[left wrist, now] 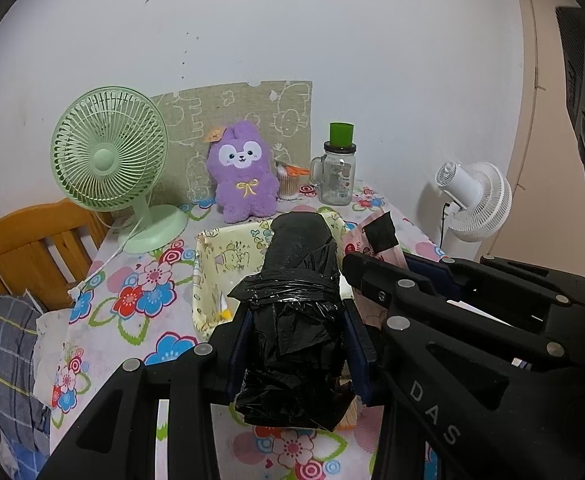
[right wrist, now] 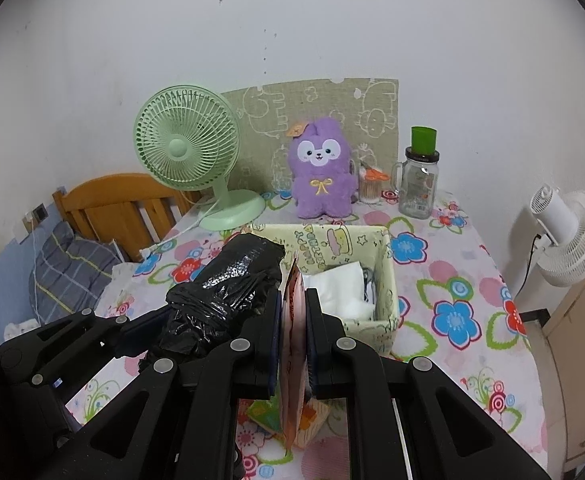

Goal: Organize soft objects
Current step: 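Lift the umbrella and pink packet and carry both tools over the fabric box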

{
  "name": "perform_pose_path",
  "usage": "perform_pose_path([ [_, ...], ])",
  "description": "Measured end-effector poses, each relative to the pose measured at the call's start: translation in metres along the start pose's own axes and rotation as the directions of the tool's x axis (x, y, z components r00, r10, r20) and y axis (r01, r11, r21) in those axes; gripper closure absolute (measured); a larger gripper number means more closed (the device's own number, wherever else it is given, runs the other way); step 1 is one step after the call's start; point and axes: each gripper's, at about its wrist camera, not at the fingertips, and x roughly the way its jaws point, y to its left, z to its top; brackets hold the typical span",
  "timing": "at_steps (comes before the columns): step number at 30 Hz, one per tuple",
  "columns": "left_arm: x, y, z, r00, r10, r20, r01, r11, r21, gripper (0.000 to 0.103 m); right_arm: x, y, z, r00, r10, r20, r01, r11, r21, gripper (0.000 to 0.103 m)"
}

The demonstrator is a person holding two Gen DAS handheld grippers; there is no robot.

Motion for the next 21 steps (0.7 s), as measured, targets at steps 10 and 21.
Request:
perform_pose_path([
  [10,0.018,0.006,0.014,1.000,-0.009,-0.008,0.009,1.000,-0.020,0.060,0.020,-0.007,0.015,1.000,0.018,-0.005,-0.018,1.000,0.015,0.089],
  [21,0.043,0.015,0.025,0.999,-0.010,-0.032,0.009,0.999,-0.047,0.060,0.048,-0.015,0.028,1.000,0.011,-0.022,-0.011,1.000,0.009,0.089],
])
